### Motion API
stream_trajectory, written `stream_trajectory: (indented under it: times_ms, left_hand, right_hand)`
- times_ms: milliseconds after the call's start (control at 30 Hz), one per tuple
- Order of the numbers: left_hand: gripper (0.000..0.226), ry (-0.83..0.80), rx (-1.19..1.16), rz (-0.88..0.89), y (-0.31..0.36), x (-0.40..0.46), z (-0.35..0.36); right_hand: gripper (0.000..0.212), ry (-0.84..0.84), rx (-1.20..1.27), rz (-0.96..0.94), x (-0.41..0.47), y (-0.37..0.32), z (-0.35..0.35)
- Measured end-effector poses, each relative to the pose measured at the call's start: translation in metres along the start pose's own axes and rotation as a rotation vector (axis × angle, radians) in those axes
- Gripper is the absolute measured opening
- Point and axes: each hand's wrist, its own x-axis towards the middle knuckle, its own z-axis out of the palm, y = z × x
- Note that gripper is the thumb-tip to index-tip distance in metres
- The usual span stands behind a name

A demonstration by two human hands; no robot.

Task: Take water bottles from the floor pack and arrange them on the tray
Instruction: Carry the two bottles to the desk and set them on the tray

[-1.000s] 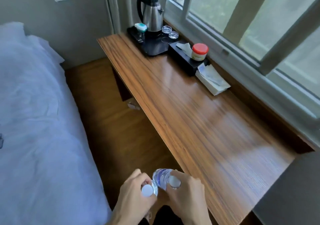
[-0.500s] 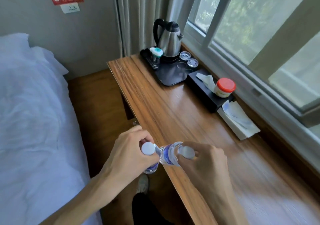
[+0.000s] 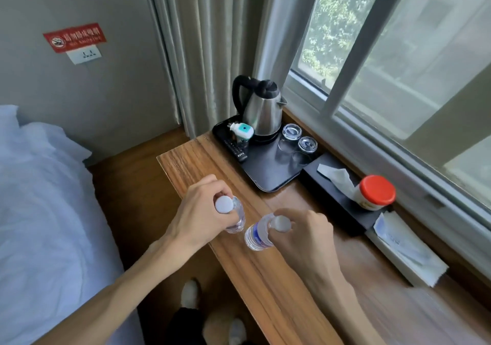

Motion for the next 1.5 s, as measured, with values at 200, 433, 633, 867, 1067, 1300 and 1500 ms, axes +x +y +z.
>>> stream_trajectory:
  times_ms: [200,433,633,867,1067,1300,1500]
  left_hand:
    - [0.024,-0.092,-0.050,0.077,-0.046,0.080,-0.021]
    - [0.024,-0.291,-0.048,0.220,-0.099,0.165,-0.037]
    - [0.022,-0.396,-0.067,0.384,-0.115,0.220,-0.044]
    - [0.018,-0.492,-0.152,0.522,-0.108,0.251,-0.026]
    - [0.017,-0.540,-0.172,0.596,-0.107,0.268,-0.021]
    - [0.016,-0.563,-0.195,0.626,-0.108,0.274,-0.019]
    - [0.018,-0.604,-0.193,0.637,-0.107,0.277,-0.017]
  right_hand:
    - [0.016,0.045,-0.008,0.145,0.059,-0.036,0.036]
    - [0.021,0.163,-0.089,0.301,0.115,-0.081,0.086]
    - [0.015,0.286,-0.123,0.435,0.148,-0.115,0.101]
    - [0.023,0.325,-0.149,0.542,0.164,-0.122,0.110]
    - [0.026,0.322,-0.158,0.573,0.169,-0.125,0.113]
    - [0.023,0.325,-0.198,0.594,0.180,-0.126,0.120]
    - [0.024,0.290,-0.147,0.617,0.179,-0.127,0.113]
